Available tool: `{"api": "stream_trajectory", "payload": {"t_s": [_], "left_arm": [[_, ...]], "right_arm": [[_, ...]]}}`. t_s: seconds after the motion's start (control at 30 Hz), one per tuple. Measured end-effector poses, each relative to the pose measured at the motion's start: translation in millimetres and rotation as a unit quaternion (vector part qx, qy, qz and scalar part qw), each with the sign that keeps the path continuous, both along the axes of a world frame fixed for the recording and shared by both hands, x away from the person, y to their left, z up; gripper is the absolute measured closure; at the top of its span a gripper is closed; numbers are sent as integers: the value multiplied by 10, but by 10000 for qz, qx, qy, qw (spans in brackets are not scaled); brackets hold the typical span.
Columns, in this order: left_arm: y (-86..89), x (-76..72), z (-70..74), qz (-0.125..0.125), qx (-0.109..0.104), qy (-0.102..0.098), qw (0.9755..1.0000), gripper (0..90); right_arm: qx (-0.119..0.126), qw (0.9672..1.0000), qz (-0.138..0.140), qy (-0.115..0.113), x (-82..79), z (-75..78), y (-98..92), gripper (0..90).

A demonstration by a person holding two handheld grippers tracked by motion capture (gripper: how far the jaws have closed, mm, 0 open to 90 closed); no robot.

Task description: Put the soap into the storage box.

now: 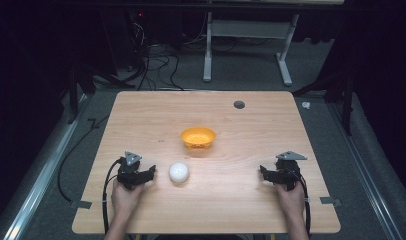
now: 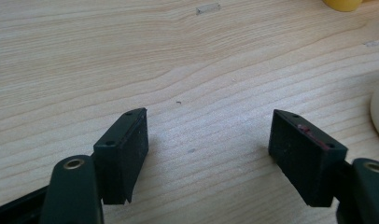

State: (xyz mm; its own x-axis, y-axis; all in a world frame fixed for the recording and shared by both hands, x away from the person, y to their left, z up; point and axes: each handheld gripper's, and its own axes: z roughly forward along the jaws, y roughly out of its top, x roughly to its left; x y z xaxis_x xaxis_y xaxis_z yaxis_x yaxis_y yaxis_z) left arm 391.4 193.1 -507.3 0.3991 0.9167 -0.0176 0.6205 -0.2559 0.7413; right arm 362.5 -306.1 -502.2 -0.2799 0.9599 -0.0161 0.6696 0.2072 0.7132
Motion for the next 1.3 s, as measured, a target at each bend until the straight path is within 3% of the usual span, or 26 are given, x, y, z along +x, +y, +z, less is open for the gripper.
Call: {"api": "stream_trajectory", "payload": {"t_s": [0.5, 0.6, 0.7, 1.03, 1.2, 1.3], "left_arm": [[-29, 6, 8, -23, 8, 83, 10000, 236], [-18, -5, 17, 24, -63, 132, 9999, 234], [-22, -28, 39, 36, -205, 25, 9998, 235], [-88, -144, 145, -301, -295, -67, 9991, 227], [-112, -224, 219, -461, -465, -175, 9977, 227], [-142, -258, 249, -576, -464, -174, 9971, 226]], "right_arm": [[13, 10000, 1, 7, -3, 0, 0, 218], [16, 10000, 1, 7, -3, 0, -1, 218], [20, 10000, -8, 4, -3, -1, 0, 218], [20, 10000, -2, 0, -3, -1, -1, 218], [23, 10000, -4, 3, -3, -1, -1, 218], [23, 10000, -3, 2, -3, 0, -1, 218]]}}
